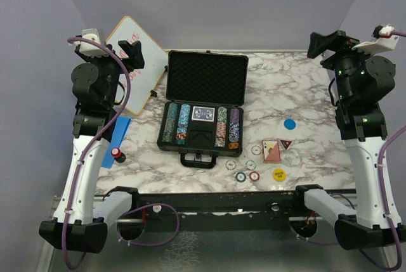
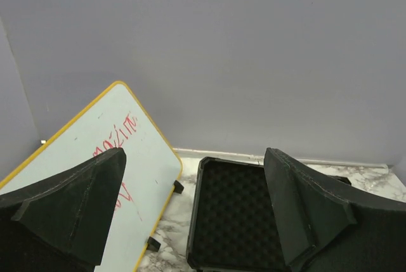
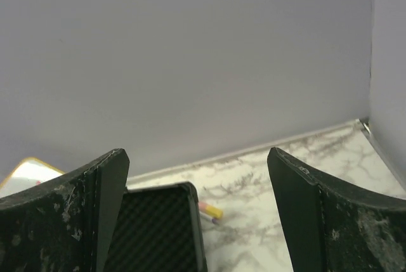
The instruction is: Pack up texas hold em set
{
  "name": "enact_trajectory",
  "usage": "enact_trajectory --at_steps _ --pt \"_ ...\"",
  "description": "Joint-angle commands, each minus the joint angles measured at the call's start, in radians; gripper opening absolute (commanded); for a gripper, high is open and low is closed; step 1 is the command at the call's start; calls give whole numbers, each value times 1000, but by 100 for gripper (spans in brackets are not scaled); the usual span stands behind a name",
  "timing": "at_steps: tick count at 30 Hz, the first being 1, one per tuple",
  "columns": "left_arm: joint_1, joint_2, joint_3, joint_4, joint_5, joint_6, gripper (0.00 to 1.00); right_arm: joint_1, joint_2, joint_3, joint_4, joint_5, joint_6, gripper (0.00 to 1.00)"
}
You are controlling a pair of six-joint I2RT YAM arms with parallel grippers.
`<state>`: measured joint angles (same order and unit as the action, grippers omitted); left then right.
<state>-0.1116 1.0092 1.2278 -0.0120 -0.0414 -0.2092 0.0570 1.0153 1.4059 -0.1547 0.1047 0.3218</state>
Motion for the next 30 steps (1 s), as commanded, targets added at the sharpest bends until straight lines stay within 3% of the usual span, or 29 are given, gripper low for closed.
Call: enact_trajectory --at_steps 1,5,8,15,26,30 --pt "-3 -15 -58 1 -8 -49 99 -5 0 -93 -127 0 2 100" --pt "-4 -24 -144 40 -38 -126 99 -5 69 -171 -232 -257 -104 100" --pt "-2 -36 -195 51 -54 -169 99 -4 144 -186 -376 -302 -107 100" --pt "-3 -25 -289 49 -15 -251 99 28 246 -323 -519 -124 -18 98" --pt "-4 26 -329 56 26 -322 99 249 436 -442 -651 -44 146 100" --pt "-4 37 -326 39 1 -317 99 267 496 -483 -653 -1 185 99"
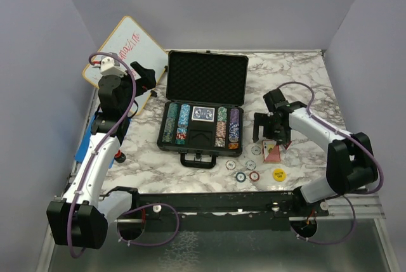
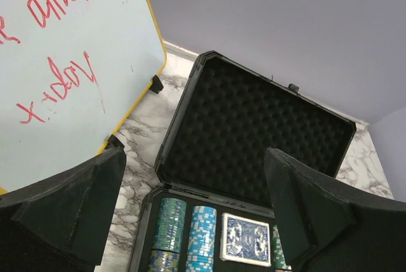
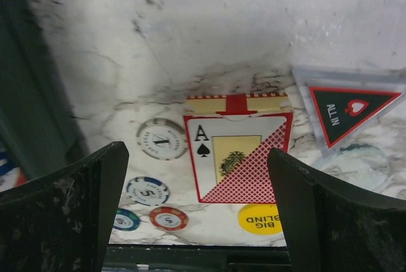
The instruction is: Pack up texas hold em set
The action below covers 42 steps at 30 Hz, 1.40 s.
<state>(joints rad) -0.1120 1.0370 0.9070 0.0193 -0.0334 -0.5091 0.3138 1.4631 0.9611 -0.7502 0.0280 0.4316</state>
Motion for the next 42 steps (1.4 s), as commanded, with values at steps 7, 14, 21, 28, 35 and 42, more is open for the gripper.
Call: enact_trajectory --at_steps 7,14,21,28,35,42 --pt "-3 17 -19 16 -16 -15 99 12 118 -55 -65 168 61 89" --pt "-3 31 -14 11 -19 -7 99 11 142 -55 -43 146 63 85" --pt "-3 37 -14 13 -12 -4 99 10 104 -79 15 107 41 75" --pt "-4 41 -22 46 62 6 99 12 -3 -59 40 142 11 56" --pt "-8 39 -27 27 14 -8 99 77 -104 99 57 83 -81 53" --pt "-9 17 -7 -62 -146 -30 99 359 -28 277 214 -16 -252 54"
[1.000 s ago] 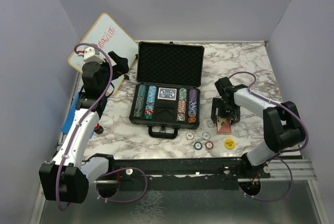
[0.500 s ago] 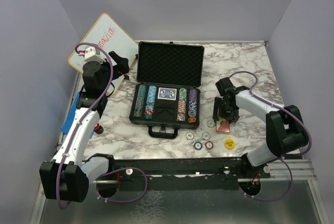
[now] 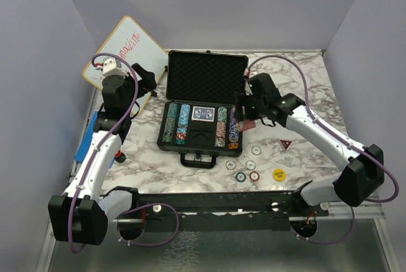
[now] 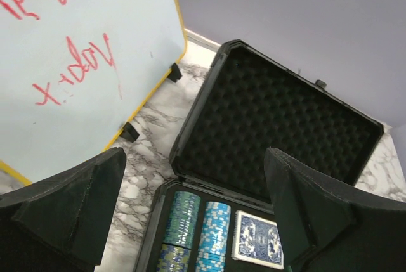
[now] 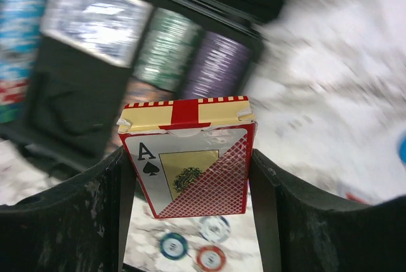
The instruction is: Pack up texas hold em set
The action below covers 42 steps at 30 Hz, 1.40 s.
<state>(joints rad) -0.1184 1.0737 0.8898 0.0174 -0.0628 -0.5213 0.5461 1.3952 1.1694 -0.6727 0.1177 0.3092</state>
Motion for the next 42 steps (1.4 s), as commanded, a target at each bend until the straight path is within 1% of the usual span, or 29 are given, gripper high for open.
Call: enact_trajectory --at_steps 1,5,8,10,13,18,24,29,32,35,38,42 --pt "-4 -24 13 -72 -135 -19 99 165 66 84 166 -149 -161 53" --pt "-3 -40 23 -114 -204 -25 99 268 189 158 227 -281 -310 54" --pt "-4 -48 36 -119 -186 15 99 302 274 219 220 -354 -409 54" --pt "-3 -55 47 -127 -182 39 99 313 323 264 193 -375 -467 54" --pt "-4 -68 54 -142 -213 47 99 321 388 321 145 -392 -539 55" --pt "-5 -75 51 -140 -211 53 99 334 489 407 31 -387 -634 56" --pt "-6 -77 46 -133 -211 60 99 337 560 466 -79 -408 -732 58" --pt "-10 -75 42 -136 -219 66 99 339 599 489 -121 -430 -774 60" --pt "-11 -69 41 -129 -196 75 99 342 612 490 -137 -433 -781 61" --pt "-13 -59 40 -107 -154 84 99 347 608 485 -128 -397 -783 66" --pt "-16 -49 38 -89 -125 83 99 347 602 476 -108 -361 -782 74" --pt "-18 -40 40 -82 -116 81 99 354 597 478 -106 -368 -774 85"
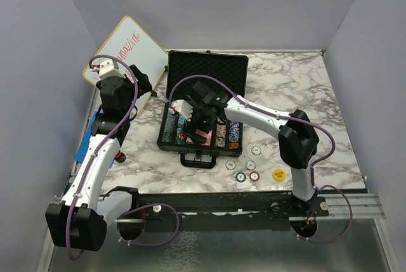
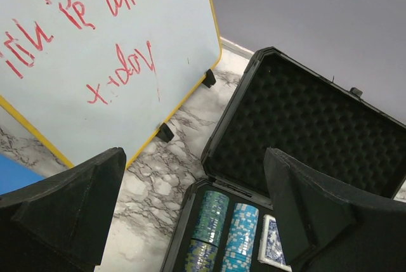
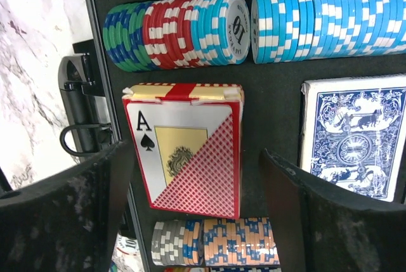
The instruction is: Pack up texas hold em set
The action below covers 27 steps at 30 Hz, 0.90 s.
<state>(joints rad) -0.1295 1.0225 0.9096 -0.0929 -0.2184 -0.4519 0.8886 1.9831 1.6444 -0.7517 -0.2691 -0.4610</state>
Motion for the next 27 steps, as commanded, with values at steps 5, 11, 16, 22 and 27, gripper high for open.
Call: enact_trajectory --at_steps 5,11,16,22,27 --pt "-7 10 18 31 36 15 99 13 -33 12 -38 -21 47 94" --pt "-7 -1 -6 34 35 9 99 13 -93 -39 86 61 184 92" --pt "-7 -8 -14 32 26 5 99 13 -60 -24 202 186 416 92" --pt "-7 -12 -18 24 14 9 99 26 -10 -8 231 304 590 92" --pt "-7 -12 -35 27 16 -13 99 32 35 12 171 331 575 86"
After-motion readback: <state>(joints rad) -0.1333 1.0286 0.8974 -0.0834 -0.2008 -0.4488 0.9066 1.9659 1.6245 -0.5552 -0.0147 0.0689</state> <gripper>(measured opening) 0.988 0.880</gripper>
